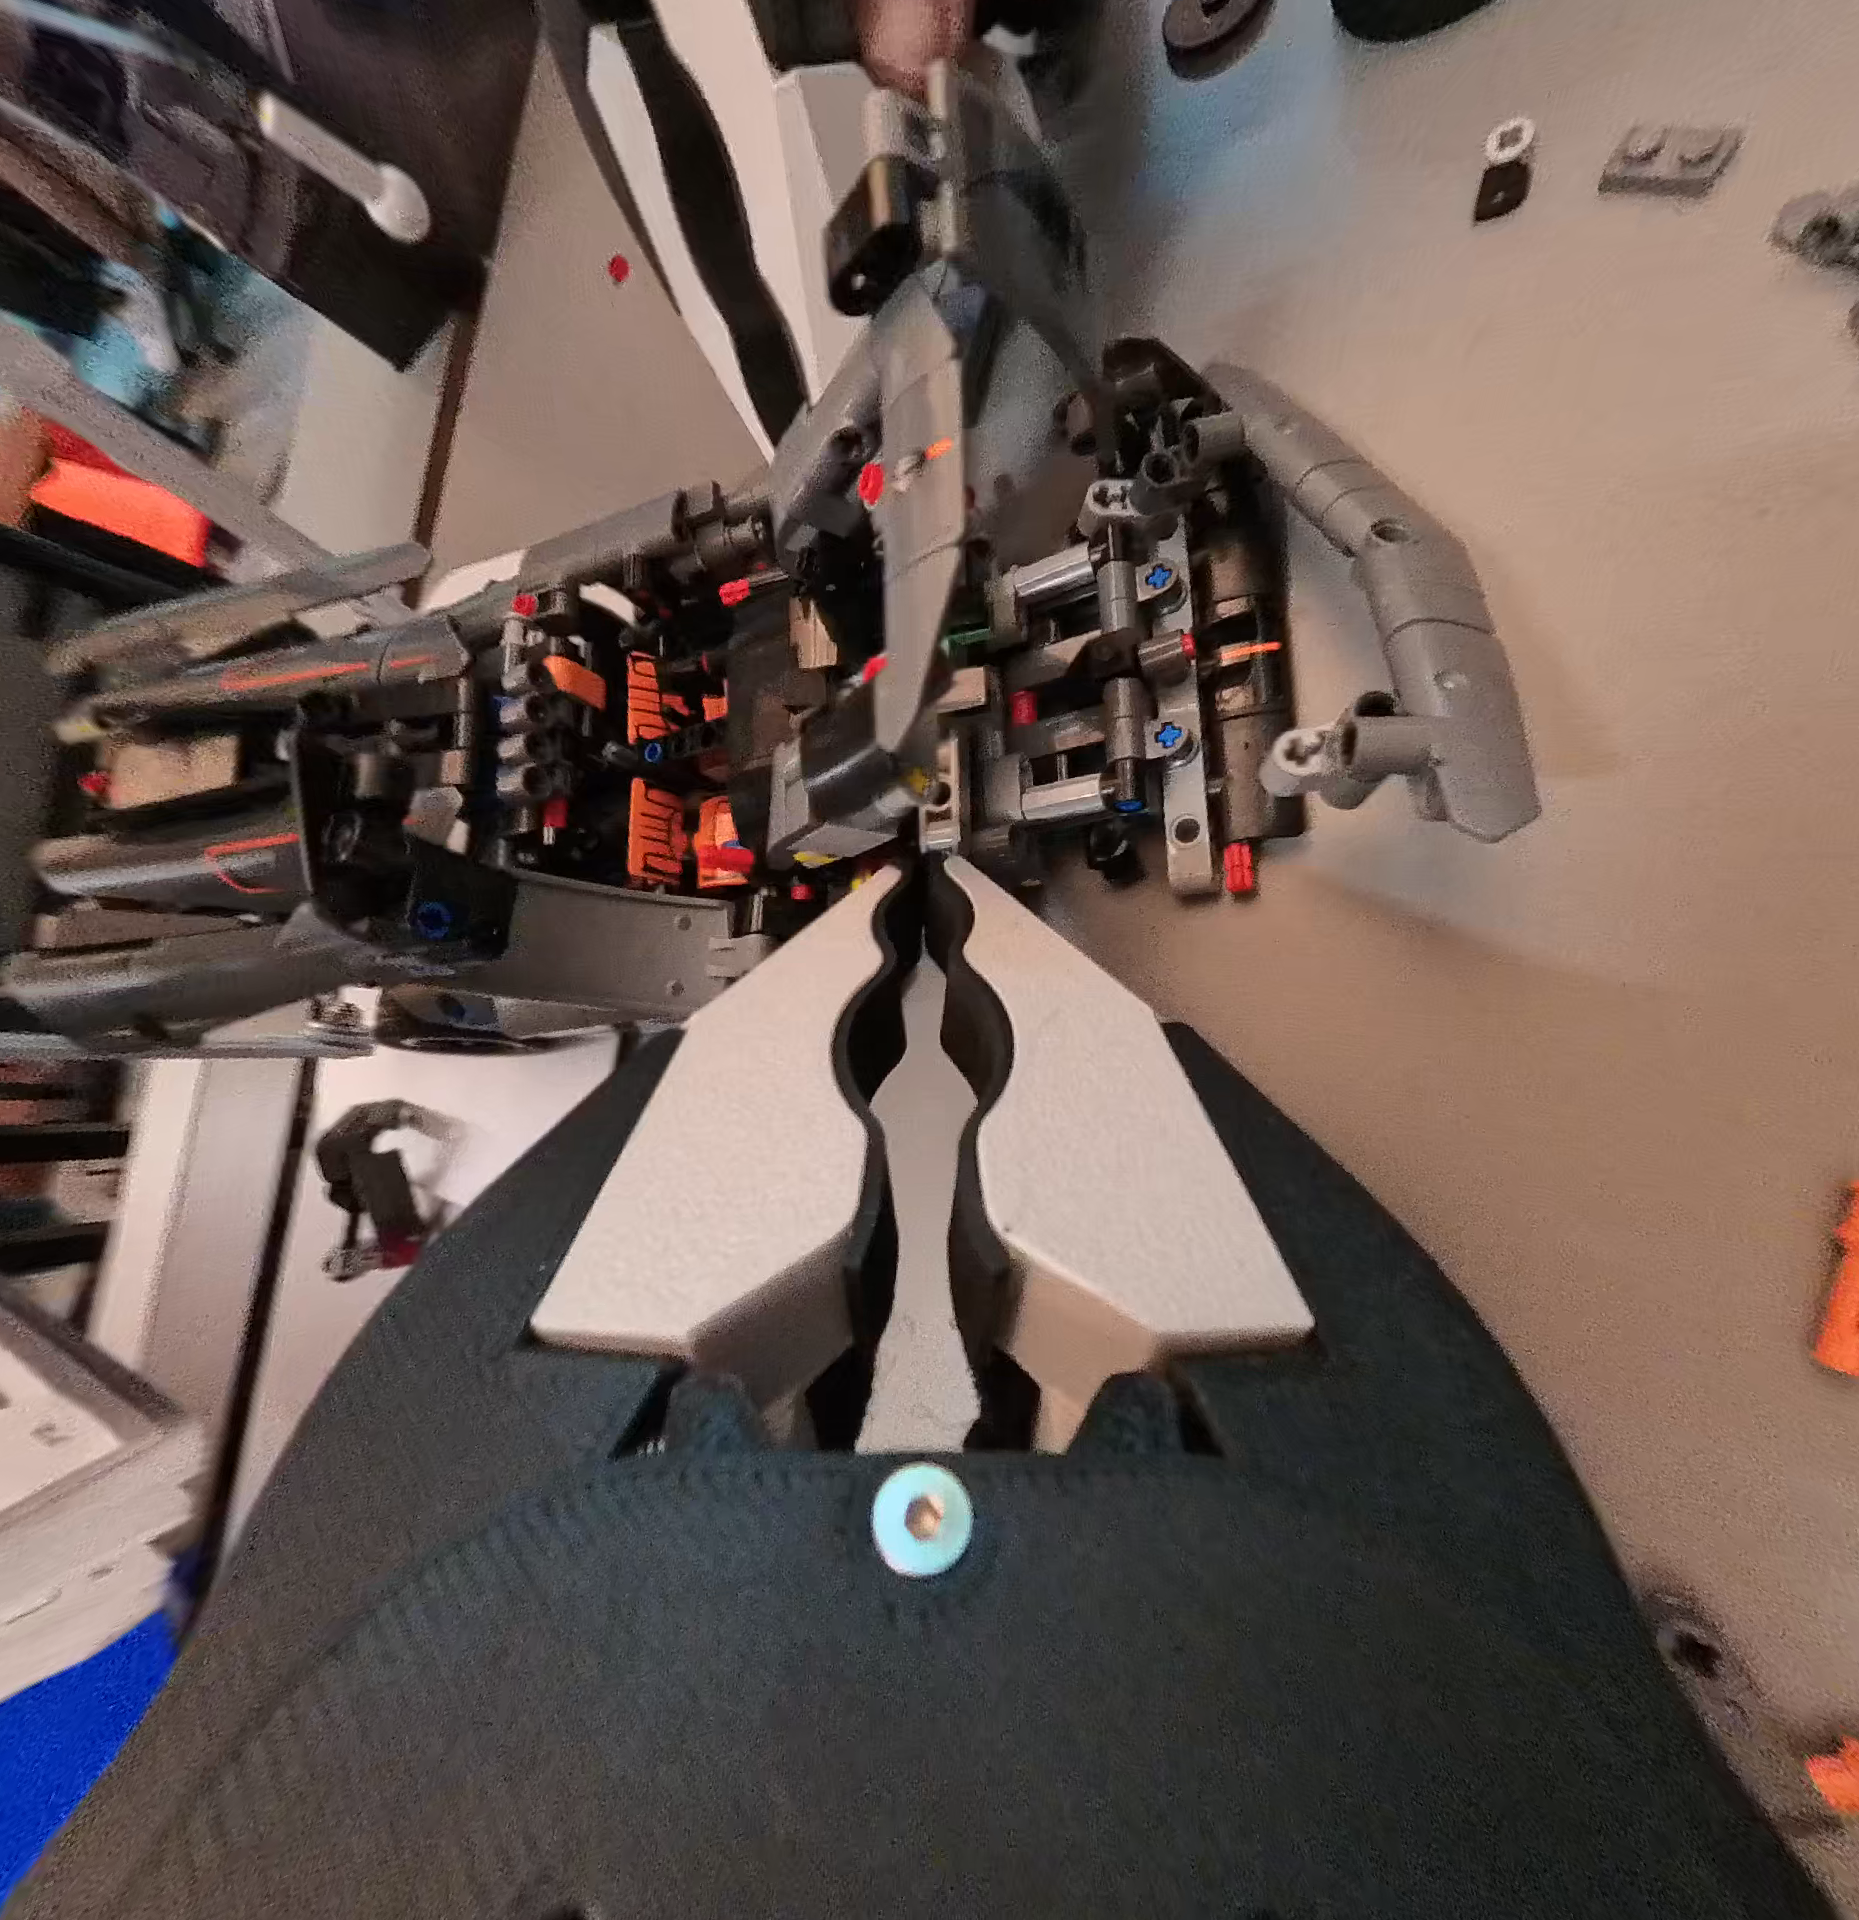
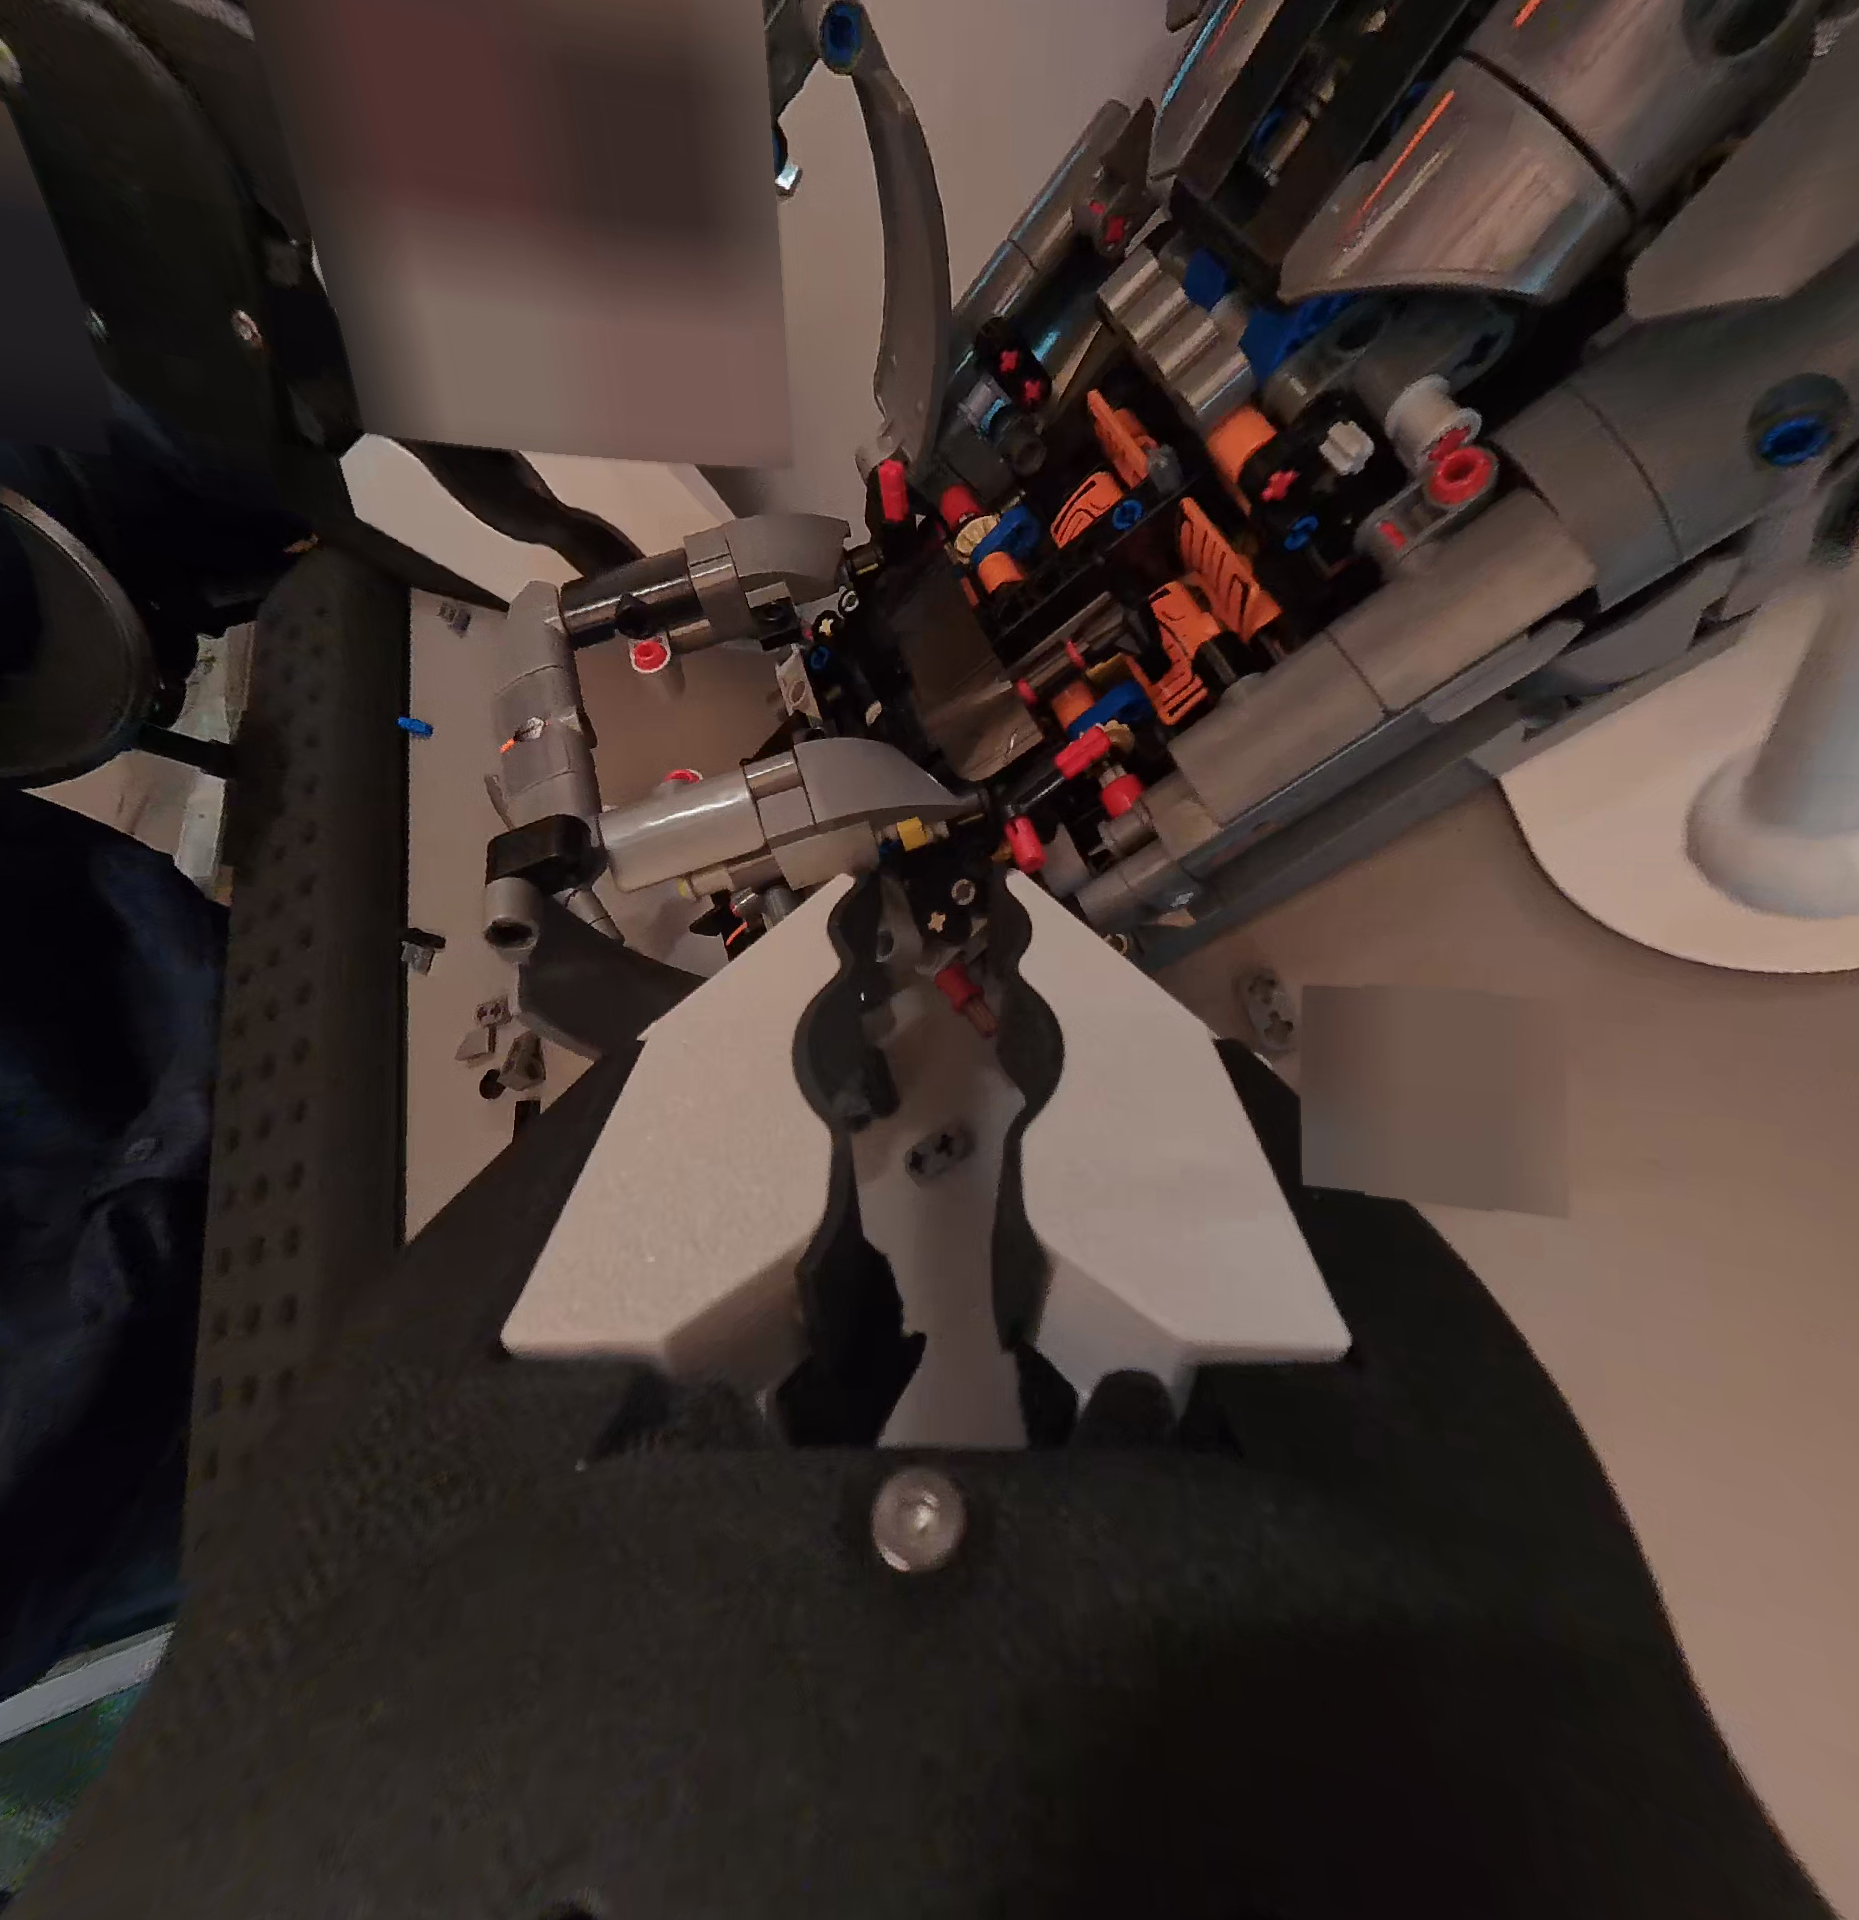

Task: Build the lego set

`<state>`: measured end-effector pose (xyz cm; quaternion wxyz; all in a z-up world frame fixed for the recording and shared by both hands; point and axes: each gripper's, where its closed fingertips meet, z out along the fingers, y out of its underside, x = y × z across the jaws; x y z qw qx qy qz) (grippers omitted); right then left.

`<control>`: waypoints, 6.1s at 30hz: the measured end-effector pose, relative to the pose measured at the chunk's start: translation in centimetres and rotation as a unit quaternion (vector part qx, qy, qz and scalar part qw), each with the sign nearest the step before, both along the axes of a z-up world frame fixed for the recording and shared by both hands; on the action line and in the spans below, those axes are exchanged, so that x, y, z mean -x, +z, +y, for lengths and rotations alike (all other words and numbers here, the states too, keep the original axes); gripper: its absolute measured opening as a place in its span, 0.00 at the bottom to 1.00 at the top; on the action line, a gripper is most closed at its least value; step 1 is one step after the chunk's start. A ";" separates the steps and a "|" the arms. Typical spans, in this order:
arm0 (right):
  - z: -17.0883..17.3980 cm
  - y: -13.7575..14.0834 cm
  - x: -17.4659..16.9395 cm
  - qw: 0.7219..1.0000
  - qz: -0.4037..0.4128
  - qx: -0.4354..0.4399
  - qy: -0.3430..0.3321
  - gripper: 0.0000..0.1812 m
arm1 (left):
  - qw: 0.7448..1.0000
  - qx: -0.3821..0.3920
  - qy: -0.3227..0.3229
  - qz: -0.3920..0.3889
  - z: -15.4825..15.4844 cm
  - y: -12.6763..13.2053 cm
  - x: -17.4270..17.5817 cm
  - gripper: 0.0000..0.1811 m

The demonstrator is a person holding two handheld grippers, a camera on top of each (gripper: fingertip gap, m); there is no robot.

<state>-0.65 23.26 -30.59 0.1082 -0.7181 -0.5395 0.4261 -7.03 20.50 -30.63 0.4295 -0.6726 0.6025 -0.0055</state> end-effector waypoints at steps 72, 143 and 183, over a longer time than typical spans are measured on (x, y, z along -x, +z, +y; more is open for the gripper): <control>1.3 0.0 -0.3 0.999 0.026 -0.037 0.005 0.09 | 0.996 0.078 0.021 -0.044 0.7 0.3 -0.7 0.00; 1.7 -0.3 0.0 0.999 0.039 -0.009 -0.014 0.11 | 0.979 -0.192 0.027 0.064 1.4 -0.2 -1.6 0.00; 2.4 0.1 0.4 0.997 0.065 0.010 -0.033 0.09 | 0.986 -0.163 0.025 0.014 1.1 1.5 -0.5 0.04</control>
